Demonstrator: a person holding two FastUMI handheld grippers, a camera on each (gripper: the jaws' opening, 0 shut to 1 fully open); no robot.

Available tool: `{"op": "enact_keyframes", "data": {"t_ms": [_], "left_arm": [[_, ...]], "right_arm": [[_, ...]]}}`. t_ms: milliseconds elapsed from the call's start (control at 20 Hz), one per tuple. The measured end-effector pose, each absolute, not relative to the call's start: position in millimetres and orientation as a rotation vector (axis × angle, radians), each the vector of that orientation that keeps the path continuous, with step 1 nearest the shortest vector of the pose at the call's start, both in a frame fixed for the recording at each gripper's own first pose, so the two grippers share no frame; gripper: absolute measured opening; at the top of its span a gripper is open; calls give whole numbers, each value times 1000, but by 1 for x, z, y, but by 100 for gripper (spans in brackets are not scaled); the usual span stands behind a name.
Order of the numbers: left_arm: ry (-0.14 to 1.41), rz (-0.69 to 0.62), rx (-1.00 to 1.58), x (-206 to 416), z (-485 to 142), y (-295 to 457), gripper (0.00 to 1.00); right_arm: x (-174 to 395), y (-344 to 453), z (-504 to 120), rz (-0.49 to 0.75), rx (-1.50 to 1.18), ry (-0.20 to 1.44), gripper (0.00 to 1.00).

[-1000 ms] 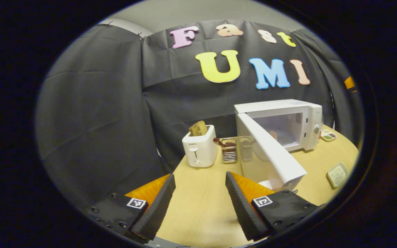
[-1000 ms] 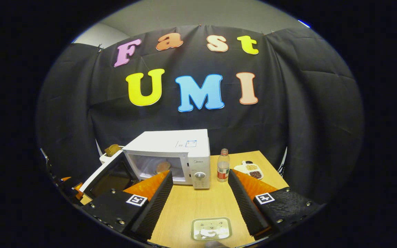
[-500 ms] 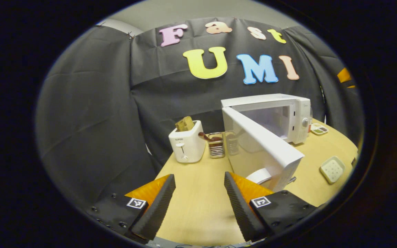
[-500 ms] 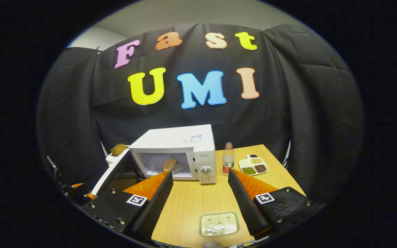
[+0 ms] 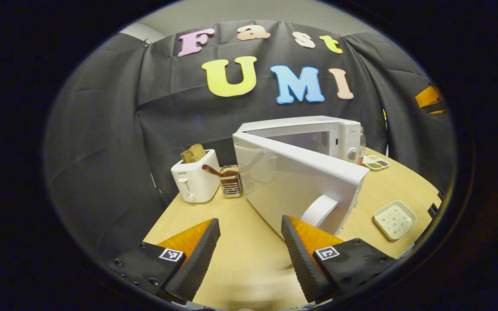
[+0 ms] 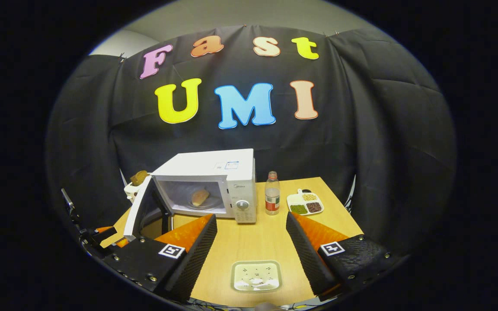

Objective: Open the microwave oven with the left hand, put the food in, and close the microwave oven.

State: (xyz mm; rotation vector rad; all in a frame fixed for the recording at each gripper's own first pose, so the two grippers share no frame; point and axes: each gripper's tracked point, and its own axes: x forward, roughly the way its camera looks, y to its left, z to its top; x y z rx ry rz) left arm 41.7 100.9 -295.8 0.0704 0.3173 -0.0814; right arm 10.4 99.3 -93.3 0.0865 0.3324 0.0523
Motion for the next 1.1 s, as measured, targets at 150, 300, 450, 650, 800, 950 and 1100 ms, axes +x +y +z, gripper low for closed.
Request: {"op": "enact_keyframes", "data": {"t_ms": [150, 300, 450, 650, 800, 950, 1100], "left_arm": [[316, -124, 64, 48, -295, 63, 94], [315, -168, 68, 56, -294, 28, 94], [312, -207, 56, 69, -293, -7, 95], [297, -253, 49, 99, -289, -50, 95], [283, -286, 46, 127, -283, -79, 95], [256, -318, 48, 161, -273, -105, 95], [228, -333, 47, 194, -263, -123, 95]], "right_arm": [[9, 78, -98, 33, 102, 355, 98], [7, 60, -102, 16, 75, 362, 98], [5, 42, -104, -2, 63, 373, 98], [9, 15, -103, -44, 72, 381, 98], [12, -6, -105, -82, 74, 389, 98], [17, -18, -109, -102, 86, 407, 98], [25, -29, -111, -123, 97, 409, 98]]}}
